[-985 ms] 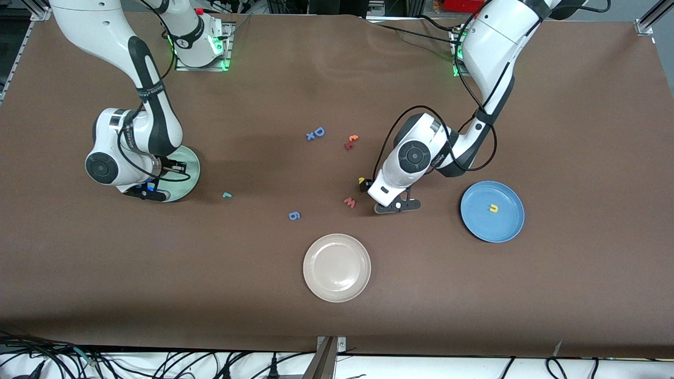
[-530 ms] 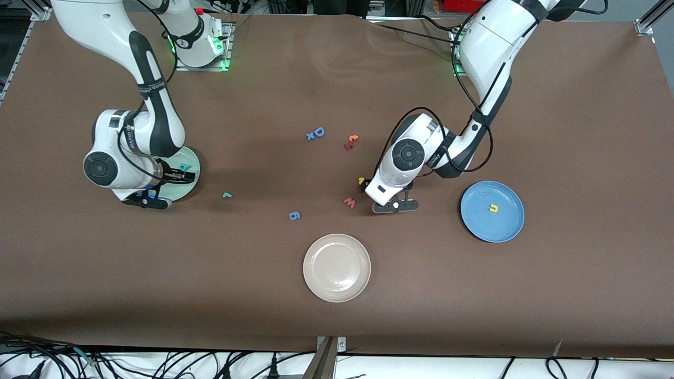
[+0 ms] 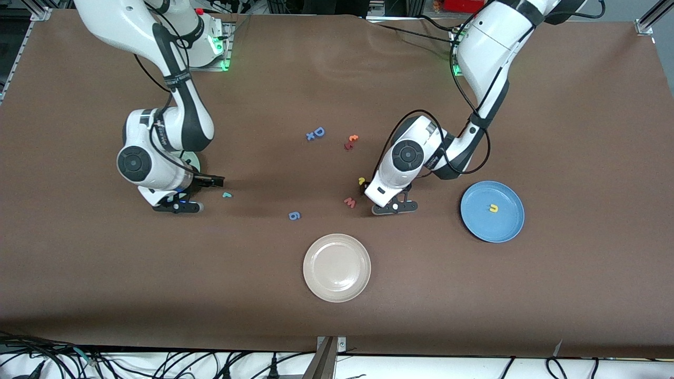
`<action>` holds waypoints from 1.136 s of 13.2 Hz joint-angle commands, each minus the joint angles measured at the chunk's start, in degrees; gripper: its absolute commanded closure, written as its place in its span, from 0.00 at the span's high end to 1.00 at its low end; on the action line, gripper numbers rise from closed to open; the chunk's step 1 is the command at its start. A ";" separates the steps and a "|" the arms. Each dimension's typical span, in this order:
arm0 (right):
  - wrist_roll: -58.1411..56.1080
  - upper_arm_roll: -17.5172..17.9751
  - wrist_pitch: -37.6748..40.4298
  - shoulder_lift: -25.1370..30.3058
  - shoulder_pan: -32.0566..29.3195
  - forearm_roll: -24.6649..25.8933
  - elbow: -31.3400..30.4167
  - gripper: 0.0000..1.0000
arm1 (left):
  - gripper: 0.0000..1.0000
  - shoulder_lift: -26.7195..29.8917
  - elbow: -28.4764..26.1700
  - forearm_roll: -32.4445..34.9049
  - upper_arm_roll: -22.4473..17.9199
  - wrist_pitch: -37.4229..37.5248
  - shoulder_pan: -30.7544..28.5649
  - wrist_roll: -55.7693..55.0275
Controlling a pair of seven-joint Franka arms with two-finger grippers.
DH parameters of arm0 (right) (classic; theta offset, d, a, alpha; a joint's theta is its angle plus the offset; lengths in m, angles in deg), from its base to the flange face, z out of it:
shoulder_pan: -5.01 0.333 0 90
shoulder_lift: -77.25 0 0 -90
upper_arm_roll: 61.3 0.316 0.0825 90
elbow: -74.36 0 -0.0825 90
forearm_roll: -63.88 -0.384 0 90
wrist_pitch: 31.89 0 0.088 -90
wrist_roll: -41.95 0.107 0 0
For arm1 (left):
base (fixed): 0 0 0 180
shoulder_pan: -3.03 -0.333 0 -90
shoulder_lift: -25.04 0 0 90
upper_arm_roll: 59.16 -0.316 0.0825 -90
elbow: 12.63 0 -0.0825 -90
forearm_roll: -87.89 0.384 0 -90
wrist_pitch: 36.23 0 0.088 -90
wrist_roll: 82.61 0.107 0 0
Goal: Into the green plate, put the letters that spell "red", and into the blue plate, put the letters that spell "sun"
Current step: 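Place the g on the green plate while the left gripper reaches the c, then grasp the teal l with the right gripper while the left grasps the c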
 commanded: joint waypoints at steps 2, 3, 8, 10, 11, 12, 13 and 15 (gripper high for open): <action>1.44 0.18 -6.62 -3.47 1.99 -1.17 -0.44 0.98 | 0.66 -0.46 0.69 5.36 -0.50 -0.39 1.58 -5.67; 2.40 0.71 -6.98 -3.65 1.99 -1.17 -0.53 0.98 | 0.60 -0.55 0.69 5.80 -0.50 -0.39 1.67 -6.03; 2.84 0.80 -11.82 -6.37 2.17 -1.17 -0.71 0.98 | 0.23 -0.55 0.16 5.81 -0.50 -1.17 1.67 -6.13; 2.85 1.85 -12.51 -6.46 1.99 -3.61 -0.62 0.98 | 0.16 -0.55 -0.10 5.81 -0.50 -1.35 1.58 -6.13; 2.84 2.12 -13.22 -6.46 2.08 -5.80 -0.62 0.98 | 0.10 -0.55 -0.10 5.89 -0.50 -1.35 1.58 -6.13; 2.84 2.47 -13.22 -6.46 2.08 -6.00 -0.62 0.98 | 0.09 -0.55 -0.10 6.07 -0.50 -1.35 1.58 -6.13; 2.76 2.47 -13.22 -6.55 1.99 -6.00 -0.62 0.98 | 0.08 -0.55 -0.19 6.07 -0.50 -1.35 1.58 -6.13; 2.32 2.47 -13.22 -6.90 1.90 -6.00 -0.62 0.93 | 0.06 -0.29 0.07 6.07 -0.42 -1.00 0.79 -5.08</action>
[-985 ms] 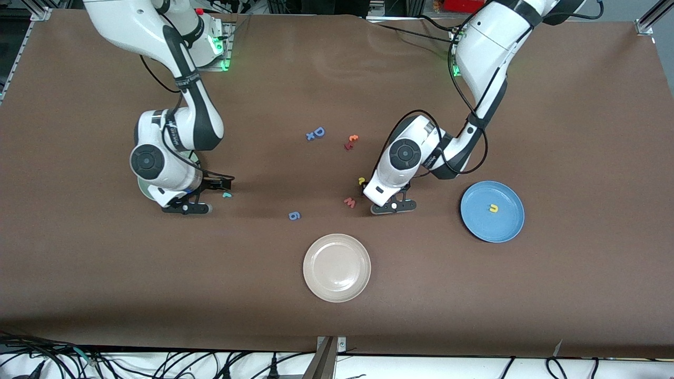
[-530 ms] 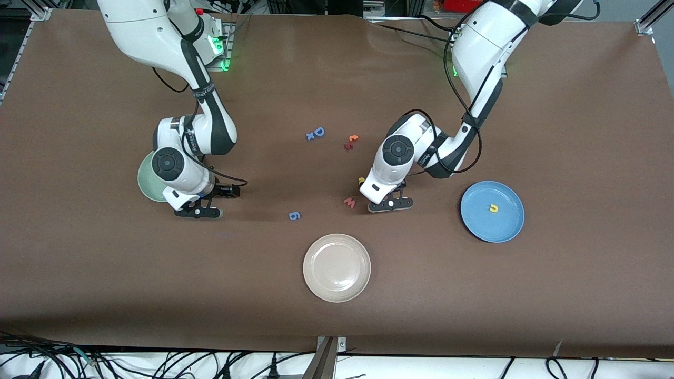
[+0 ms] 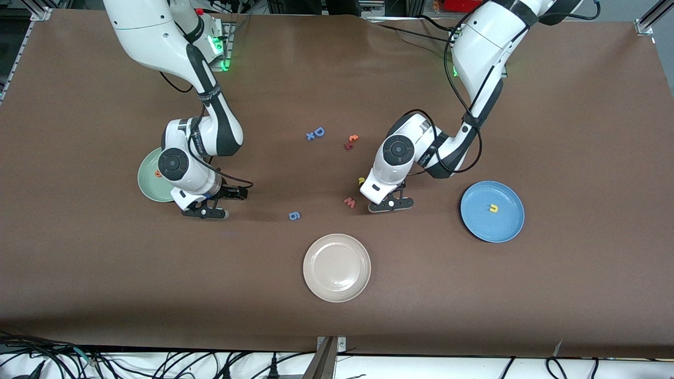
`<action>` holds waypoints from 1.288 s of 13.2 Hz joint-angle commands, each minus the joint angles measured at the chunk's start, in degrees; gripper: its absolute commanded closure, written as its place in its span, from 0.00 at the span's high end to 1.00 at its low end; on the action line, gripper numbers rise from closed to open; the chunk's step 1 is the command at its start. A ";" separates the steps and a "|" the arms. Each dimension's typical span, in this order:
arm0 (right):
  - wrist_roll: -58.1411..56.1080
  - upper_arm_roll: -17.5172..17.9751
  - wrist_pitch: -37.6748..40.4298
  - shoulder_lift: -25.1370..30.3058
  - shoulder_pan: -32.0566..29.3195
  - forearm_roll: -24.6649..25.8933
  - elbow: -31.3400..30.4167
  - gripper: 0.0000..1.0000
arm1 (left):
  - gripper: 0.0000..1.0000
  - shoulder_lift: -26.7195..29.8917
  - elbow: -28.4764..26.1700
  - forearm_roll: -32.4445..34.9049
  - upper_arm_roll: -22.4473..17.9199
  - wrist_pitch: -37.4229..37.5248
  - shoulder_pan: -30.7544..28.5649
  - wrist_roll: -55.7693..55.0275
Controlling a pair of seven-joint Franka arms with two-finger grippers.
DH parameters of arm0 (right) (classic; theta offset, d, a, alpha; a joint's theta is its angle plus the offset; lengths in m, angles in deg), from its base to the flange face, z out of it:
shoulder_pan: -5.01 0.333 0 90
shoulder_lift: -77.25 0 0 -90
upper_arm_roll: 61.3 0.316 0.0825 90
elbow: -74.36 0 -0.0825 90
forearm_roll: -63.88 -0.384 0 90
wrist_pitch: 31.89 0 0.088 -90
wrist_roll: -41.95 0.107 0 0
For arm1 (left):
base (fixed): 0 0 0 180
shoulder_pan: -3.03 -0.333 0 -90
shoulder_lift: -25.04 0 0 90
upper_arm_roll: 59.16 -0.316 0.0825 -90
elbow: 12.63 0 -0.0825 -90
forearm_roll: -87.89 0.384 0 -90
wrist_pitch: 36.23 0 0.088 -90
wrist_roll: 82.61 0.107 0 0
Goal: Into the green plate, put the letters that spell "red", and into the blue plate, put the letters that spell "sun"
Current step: 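Grasp the teal l with the right gripper while the left grasps the c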
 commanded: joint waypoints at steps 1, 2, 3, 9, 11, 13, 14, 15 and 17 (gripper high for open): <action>-0.71 0.10 -0.76 -0.25 -0.25 -1.30 -0.45 0.92 | 0.05 0.28 0.16 2.23 -0.34 -0.22 -1.30 1.43; -0.72 0.10 -0.76 -0.25 -0.33 -1.30 -0.45 0.92 | 0.04 0.72 0.42 2.14 -0.25 0.48 -2.53 3.97; -0.72 0.10 -0.76 -0.25 -0.42 -1.30 -0.54 0.91 | 0.05 1.42 0.51 2.14 -0.16 2.31 -3.50 5.91; -0.80 0.10 -0.58 -0.25 -0.51 -1.30 -0.45 0.22 | 0.05 6.25 -0.89 1.52 0.28 9.63 -11.14 20.22; -0.89 0.10 -0.41 -0.25 -0.51 -1.30 -0.45 0.09 | 0.06 6.70 -1.42 1.52 0.37 9.63 -14.22 26.03; -1.07 0.10 -0.23 -0.16 -0.51 -1.30 -0.27 0.09 | 0.06 8.62 -3.69 1.52 0.37 9.63 -17.12 31.22; -1.15 -0.07 0.38 0.36 -0.51 -1.30 -0.10 0.09 | 0.05 9.94 -4.84 1.52 0.28 9.89 -18.26 33.16; -0.98 -0.25 2.21 1.24 -0.51 -1.39 0.16 0.09 | 0.05 10.82 -5.37 1.52 0.28 10.41 -19.84 35.61; -0.80 -1.47 6.25 3.61 -0.51 -1.39 0.69 0.09 | 0.05 11.88 -5.38 1.44 0.37 12.25 -23.09 41.06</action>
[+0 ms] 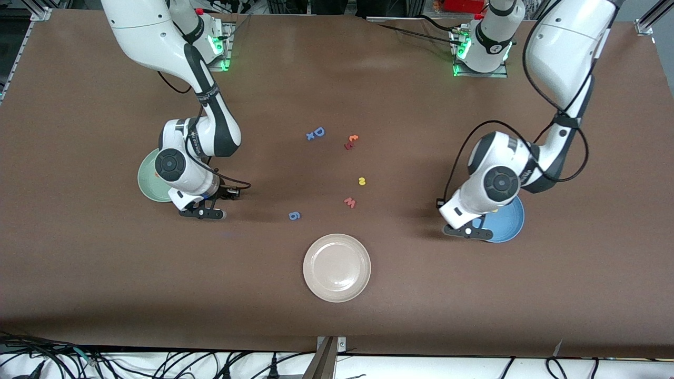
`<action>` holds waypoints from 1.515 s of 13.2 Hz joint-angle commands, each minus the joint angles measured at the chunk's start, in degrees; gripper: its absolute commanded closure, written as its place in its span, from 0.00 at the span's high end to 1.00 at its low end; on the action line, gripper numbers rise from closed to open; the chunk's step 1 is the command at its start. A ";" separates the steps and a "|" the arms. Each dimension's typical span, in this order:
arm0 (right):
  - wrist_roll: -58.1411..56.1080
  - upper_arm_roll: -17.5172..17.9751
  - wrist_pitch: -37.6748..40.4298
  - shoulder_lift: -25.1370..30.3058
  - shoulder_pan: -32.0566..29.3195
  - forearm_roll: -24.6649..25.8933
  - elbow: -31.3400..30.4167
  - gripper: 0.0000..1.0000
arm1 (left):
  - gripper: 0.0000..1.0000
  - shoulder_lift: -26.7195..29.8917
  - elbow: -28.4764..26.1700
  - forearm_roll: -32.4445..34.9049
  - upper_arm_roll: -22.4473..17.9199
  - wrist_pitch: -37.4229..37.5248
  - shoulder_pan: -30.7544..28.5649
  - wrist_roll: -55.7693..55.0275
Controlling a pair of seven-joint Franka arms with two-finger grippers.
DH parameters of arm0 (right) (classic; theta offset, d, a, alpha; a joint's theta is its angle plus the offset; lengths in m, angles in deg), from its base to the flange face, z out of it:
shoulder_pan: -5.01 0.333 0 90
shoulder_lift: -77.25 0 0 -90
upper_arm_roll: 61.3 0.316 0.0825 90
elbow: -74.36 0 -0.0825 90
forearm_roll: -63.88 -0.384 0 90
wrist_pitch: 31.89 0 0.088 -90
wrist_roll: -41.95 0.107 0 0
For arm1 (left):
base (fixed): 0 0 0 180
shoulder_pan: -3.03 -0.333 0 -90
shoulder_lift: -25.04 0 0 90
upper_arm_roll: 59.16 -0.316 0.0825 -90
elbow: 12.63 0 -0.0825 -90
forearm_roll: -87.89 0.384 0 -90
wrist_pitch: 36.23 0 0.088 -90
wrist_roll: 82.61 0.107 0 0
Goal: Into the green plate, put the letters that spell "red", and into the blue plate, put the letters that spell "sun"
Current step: 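Place the c on the blue plate while the right gripper carries the l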
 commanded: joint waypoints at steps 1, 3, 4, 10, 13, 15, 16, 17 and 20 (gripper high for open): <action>-1.06 -2.27 6.12 4.29 -0.22 -1.22 0.13 0.09 | 0.05 3.99 -2.72 1.31 0.80 2.13 -4.16 6.85; -1.41 -5.95 13.22 7.71 -0.22 -0.61 0.04 0.09 | 0.06 4.25 -2.63 1.31 0.72 2.66 -6.70 11.33; -2.46 -8.06 17.43 9.12 -0.22 -0.60 0.04 0.09 | 0.08 4.08 -2.37 1.39 0.72 2.66 -7.59 13.27; -13.97 -18.62 24.51 11.24 -0.13 -0.43 -4.95 0.09 | 1.00 3.37 -1.75 -1.66 0.72 1.78 -9.27 14.25; -16.17 -19.86 24.16 10.19 -0.22 -0.43 -7.86 0.10 | 1.00 3.46 -2.28 -3.09 1.33 1.87 -7.34 8.66; -16.26 -19.86 23.81 8.35 -0.22 -0.43 -8.14 0.11 | 1.00 3.55 -2.63 -3.26 4.21 1.96 -6.02 2.69; -16.53 -19.86 23.63 7.04 -0.22 -0.43 -8.13 0.12 | 1.00 3.46 -2.72 -3.18 6.15 1.96 -5.49 -2.92; -17.92 -19.86 22.85 6.24 -0.22 -0.43 -8.13 0.15 | 1.00 3.46 -3.07 -3.09 7.30 1.96 -3.83 -7.50; -18.20 -19.86 22.57 5.62 -0.22 -0.52 -7.79 0.62 | 1.00 3.37 -3.07 -3.27 7.83 0.65 2.57 -14.62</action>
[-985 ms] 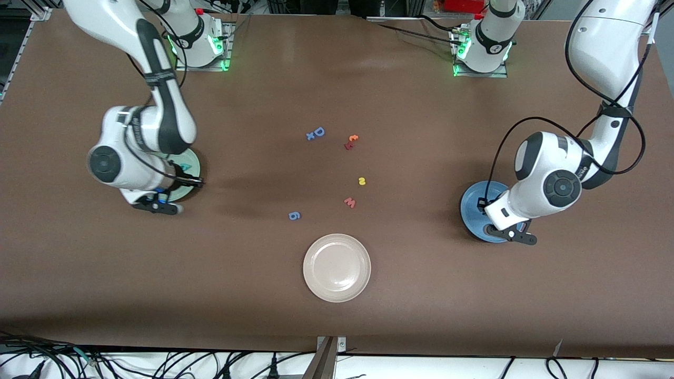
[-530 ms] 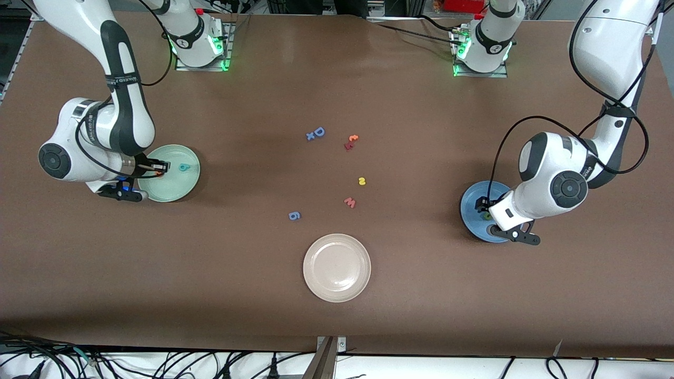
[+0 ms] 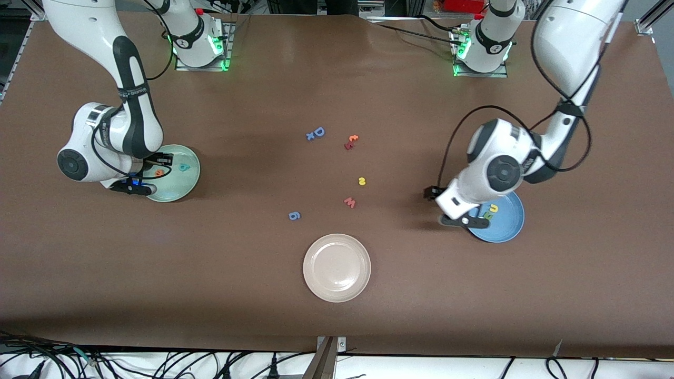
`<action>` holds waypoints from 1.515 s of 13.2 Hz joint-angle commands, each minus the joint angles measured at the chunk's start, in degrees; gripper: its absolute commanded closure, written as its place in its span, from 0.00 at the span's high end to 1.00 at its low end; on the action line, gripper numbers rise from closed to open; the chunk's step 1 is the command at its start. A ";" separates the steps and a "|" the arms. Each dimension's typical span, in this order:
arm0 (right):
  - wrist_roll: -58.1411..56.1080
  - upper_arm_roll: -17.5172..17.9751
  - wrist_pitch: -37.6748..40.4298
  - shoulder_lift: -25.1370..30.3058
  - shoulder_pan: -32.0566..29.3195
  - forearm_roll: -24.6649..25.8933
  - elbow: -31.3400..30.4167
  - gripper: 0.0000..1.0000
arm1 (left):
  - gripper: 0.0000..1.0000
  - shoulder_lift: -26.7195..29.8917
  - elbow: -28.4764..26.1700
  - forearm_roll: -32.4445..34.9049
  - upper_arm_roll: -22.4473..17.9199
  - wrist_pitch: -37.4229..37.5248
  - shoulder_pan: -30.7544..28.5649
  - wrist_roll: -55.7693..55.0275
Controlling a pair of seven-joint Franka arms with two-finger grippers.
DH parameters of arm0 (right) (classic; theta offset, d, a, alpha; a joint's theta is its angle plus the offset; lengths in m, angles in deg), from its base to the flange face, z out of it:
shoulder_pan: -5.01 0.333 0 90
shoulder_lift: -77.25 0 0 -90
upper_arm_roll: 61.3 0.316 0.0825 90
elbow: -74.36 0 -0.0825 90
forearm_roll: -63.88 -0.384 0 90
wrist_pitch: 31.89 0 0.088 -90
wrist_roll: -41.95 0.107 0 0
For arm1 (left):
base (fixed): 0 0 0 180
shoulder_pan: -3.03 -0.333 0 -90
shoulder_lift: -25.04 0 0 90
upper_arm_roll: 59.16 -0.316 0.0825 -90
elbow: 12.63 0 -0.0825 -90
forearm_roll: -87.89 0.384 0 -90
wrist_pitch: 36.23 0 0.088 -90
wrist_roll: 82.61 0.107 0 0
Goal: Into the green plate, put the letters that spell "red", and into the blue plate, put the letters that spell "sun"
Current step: 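Release the l on the green plate while the left gripper reaches the z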
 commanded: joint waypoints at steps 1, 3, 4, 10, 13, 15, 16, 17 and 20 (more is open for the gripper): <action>-1.27 -0.37 -0.45 -0.02 0.24 -0.61 0.51 0.90 | 1.00 0.83 -0.86 -0.57 -0.25 -1.71 6.11 -9.95; -0.57 -0.80 1.30 0.94 0.33 -0.70 3.66 1.00 | 1.00 0.31 -0.86 -0.13 -0.33 -3.64 11.47 -18.12; 0.22 -1.42 4.27 1.20 0.41 -0.61 6.72 1.00 | 1.00 -0.13 -0.95 -0.13 -0.33 -5.13 12.71 -21.73; 0.57 -4.14 24.92 1.12 0.24 -0.35 31.94 1.00 | 1.00 -4.35 -0.95 3.37 -0.60 -12.17 18.09 -30.20; 0.66 -4.32 34.07 1.21 0.59 -0.43 40.13 1.00 | 1.00 -6.72 0.19 9.34 -0.51 -13.14 18.96 -35.55; 0.66 -4.50 35.41 1.21 0.85 -0.35 42.51 1.00 | 1.00 -7.95 0.28 10.33 -0.51 -15.42 19.23 -37.50; 0.58 -4.59 35.67 1.29 0.85 -0.26 43.66 1.00 | 1.00 -7.96 0.28 10.33 -0.51 -15.43 19.23 -37.68; 0.49 -4.50 36.20 1.38 0.85 0.52 44.54 1.00 | 1.00 -8.05 0.28 10.33 -0.51 -15.52 19.40 -37.77; 0.75 -4.50 36.73 2.26 0.85 1.76 44.72 1.00 | 0.99 -9.53 0.37 10.42 -0.51 -17.97 19.93 -38.46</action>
